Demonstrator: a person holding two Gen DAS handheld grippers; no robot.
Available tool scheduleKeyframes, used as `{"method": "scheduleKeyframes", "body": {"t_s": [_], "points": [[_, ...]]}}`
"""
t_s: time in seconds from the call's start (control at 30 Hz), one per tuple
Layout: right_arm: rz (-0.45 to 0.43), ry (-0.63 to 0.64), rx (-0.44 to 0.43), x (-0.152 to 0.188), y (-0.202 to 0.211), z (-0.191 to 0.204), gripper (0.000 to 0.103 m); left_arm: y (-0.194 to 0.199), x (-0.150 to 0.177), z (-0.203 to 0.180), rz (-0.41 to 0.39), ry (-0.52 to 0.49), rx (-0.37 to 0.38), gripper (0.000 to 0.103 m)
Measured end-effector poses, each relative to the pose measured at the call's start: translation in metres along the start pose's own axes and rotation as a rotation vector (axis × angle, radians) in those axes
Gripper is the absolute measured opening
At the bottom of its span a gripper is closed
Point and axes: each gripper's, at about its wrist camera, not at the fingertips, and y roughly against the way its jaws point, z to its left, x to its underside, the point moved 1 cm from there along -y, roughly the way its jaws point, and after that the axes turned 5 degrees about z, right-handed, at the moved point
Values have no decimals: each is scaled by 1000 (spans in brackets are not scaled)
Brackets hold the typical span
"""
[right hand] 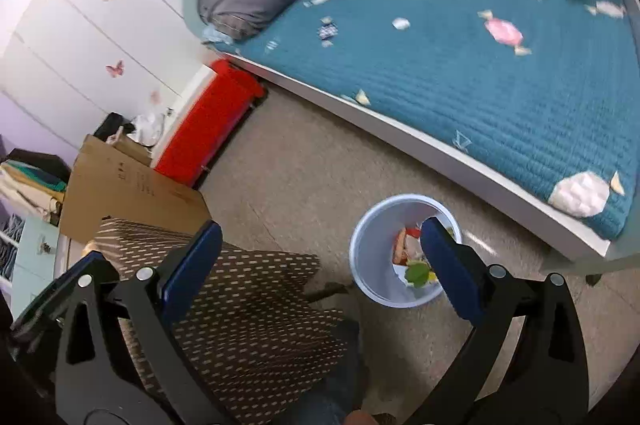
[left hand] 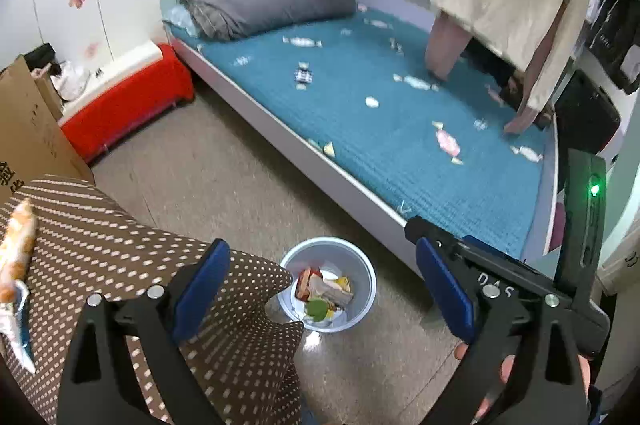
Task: Collect trash
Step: 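Move both tools back over the table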
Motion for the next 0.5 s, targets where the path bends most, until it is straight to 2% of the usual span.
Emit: {"method": "scheduleKeyframes", "body": {"t_s": [0.23,0.5], "points": [[-64,69,-29,12,41,51,97,68,16,21,-113,29,-10,94],[-106,176,-75,31,72,114,97,140,47,73,-225,107,-44,94]]}}
